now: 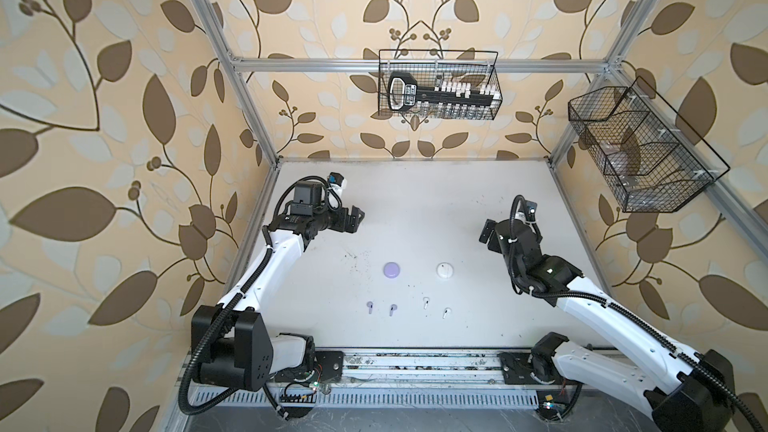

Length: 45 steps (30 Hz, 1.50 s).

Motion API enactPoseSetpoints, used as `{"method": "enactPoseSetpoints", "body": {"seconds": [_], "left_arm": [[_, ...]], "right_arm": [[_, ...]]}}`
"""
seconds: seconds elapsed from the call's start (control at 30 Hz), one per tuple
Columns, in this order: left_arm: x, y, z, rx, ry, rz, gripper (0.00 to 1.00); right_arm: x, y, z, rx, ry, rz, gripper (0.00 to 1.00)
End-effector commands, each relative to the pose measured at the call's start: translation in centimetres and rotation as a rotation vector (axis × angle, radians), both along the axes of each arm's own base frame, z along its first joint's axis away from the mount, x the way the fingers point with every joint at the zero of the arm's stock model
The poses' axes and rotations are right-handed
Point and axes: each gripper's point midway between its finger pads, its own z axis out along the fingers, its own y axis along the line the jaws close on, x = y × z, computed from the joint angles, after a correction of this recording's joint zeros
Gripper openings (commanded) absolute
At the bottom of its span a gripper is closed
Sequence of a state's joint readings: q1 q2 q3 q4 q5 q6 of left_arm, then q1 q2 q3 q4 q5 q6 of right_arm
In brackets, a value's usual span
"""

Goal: Insert the wireless bluetooth earbuds into the charging case
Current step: 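Move the right gripper over the white case while the left gripper advances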

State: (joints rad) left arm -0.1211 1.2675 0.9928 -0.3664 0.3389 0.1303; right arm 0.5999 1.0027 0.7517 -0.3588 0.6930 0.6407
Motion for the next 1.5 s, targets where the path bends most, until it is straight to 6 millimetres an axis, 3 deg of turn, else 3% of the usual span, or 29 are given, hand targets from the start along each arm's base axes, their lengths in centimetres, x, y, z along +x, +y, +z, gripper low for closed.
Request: {"method": "enactPoseSetpoints", "body": {"seconds": [0.0,0.2,0.43,0.73,0.97,1.23,1.47], "left_arm": [[-1.5,-2.0,1.4,-0.003,-0.062,-0.098,0.99],[-1.7,-4.0,-0.8,-0.035,-0.075,-0.154,0.91],[-1.8,-6.2,-2.8,0.041,-0.061,-0.199,0.99],[-2.9,-8.2,-4.0,0.04,-0.038,-0.247,0.97],[-3.0,-8.3,-4.1,0.034,-0.036,-0.247,0.99],[-2.9,-7.9,-4.0,0.052,-0.044,-0.235,0.99],[-3.0,-7.8,-3.9,0.055,-0.046,-0.234,0.99]], "right_arm": [[-0.6,2.5,-0.4,0.0,0.047,0.044,1.0],[-1.0,7.9,-3.9,0.022,0.168,0.129,1.0],[-1.6,11.3,-8.2,0.05,0.259,0.137,1.0],[-2.5,12.7,-12.3,0.092,0.341,0.087,0.98],[-2.9,14.1,-14.8,0.097,0.398,0.091,0.92],[-2.8,15.2,-16.0,0.069,0.422,0.084,0.79],[-3.0,14.2,-16.3,0.035,0.43,0.028,0.74]]}}
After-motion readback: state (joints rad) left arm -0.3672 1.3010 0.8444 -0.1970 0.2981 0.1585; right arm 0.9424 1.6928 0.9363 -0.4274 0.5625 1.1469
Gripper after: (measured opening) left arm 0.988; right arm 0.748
